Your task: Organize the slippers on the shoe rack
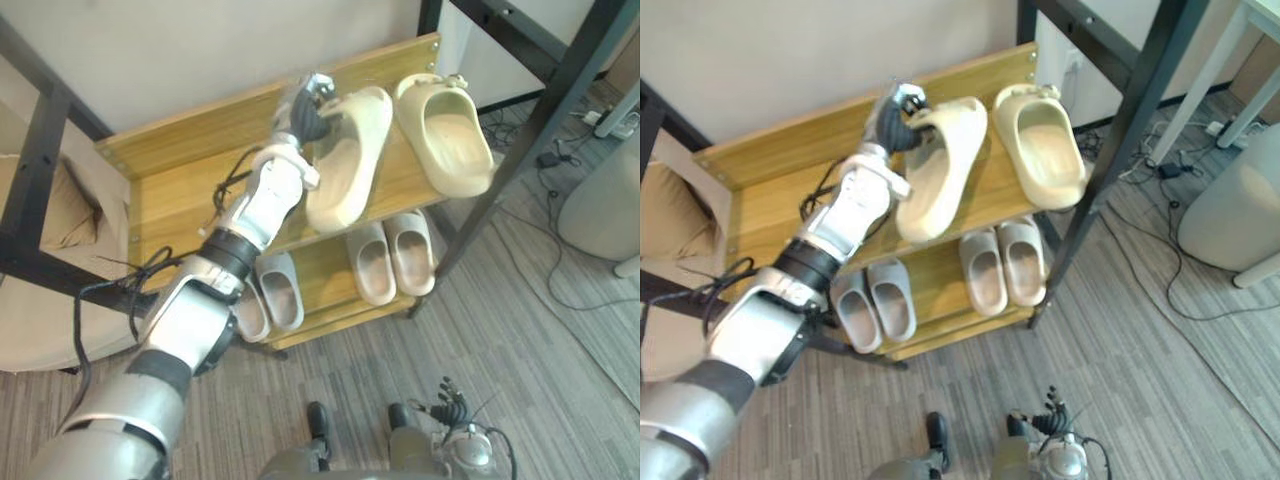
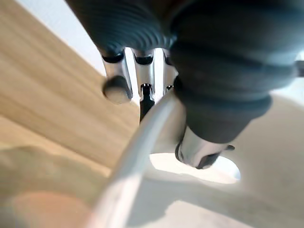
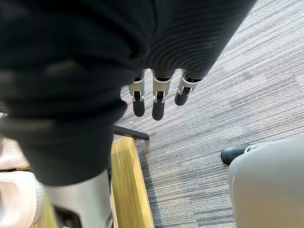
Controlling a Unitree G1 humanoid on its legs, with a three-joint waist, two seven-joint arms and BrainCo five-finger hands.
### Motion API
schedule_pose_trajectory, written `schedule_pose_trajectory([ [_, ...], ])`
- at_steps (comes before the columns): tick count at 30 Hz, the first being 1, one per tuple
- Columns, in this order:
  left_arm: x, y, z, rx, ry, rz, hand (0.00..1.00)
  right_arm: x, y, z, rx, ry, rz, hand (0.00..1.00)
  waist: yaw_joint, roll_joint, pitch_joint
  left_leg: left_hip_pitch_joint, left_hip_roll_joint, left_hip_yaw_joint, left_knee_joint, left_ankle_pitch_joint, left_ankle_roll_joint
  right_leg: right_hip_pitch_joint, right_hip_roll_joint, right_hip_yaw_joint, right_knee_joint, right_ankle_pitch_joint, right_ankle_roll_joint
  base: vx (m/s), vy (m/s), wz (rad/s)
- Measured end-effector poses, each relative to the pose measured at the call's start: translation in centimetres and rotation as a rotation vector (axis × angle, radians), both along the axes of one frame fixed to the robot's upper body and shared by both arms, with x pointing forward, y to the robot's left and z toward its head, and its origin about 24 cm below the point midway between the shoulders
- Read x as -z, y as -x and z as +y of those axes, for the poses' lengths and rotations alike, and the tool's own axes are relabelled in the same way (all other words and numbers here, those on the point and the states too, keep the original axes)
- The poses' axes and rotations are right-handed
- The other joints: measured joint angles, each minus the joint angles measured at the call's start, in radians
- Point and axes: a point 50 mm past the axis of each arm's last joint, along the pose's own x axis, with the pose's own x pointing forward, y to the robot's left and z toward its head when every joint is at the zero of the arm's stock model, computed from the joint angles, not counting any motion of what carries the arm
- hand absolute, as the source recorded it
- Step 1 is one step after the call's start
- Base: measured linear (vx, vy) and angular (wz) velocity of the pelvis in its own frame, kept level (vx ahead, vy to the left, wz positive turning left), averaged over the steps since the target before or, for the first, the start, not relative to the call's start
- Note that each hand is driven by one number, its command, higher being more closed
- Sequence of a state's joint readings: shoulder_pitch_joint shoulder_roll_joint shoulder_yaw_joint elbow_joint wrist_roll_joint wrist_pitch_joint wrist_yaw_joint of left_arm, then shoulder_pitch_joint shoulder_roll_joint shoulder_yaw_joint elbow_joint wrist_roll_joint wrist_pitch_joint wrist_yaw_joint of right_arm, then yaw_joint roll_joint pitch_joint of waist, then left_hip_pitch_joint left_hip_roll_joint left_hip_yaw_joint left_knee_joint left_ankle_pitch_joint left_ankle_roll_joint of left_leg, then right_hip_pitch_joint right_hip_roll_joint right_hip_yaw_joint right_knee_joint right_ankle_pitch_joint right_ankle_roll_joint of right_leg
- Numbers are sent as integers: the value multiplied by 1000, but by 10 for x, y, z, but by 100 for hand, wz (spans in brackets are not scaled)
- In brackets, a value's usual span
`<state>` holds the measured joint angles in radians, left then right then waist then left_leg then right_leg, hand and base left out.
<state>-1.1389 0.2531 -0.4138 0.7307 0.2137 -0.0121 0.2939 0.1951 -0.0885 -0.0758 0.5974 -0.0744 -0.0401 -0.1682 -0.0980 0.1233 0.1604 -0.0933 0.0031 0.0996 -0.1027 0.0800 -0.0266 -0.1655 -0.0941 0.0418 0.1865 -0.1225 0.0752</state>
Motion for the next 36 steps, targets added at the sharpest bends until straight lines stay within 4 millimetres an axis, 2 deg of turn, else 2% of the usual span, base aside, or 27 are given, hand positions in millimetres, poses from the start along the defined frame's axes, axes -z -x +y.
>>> schedule_pose_trajectory([
  [7,-5,2,-13,25,17,-11,0,-3,2,-1,7,2,-15,0,0,1,0,-8,-1,2,0,2,1,-11,-2,0,6,-1,1,0,0,0],
  [23,-5,-1,-10,9,65,3,0,-2,2,0,13,1,-18,0,1,1,1,5,-1,4,0,2,1,-2,-3,3,11,-1,1,1,-2,0],
  [29,9,11,-11,66,170,12,0,0,3,0,12,0,-8,0,3,3,0,24,-2,-11,0,2,1,31,-7,-13,-3,-2,1,8,-18,7],
  [36,36,36,2,126,390,36,0,3,3,0,8,-1,14,0,17,5,0,28,-13,-59,0,8,5,64,-17,-59,-16,-5,6,6,-13,18],
])
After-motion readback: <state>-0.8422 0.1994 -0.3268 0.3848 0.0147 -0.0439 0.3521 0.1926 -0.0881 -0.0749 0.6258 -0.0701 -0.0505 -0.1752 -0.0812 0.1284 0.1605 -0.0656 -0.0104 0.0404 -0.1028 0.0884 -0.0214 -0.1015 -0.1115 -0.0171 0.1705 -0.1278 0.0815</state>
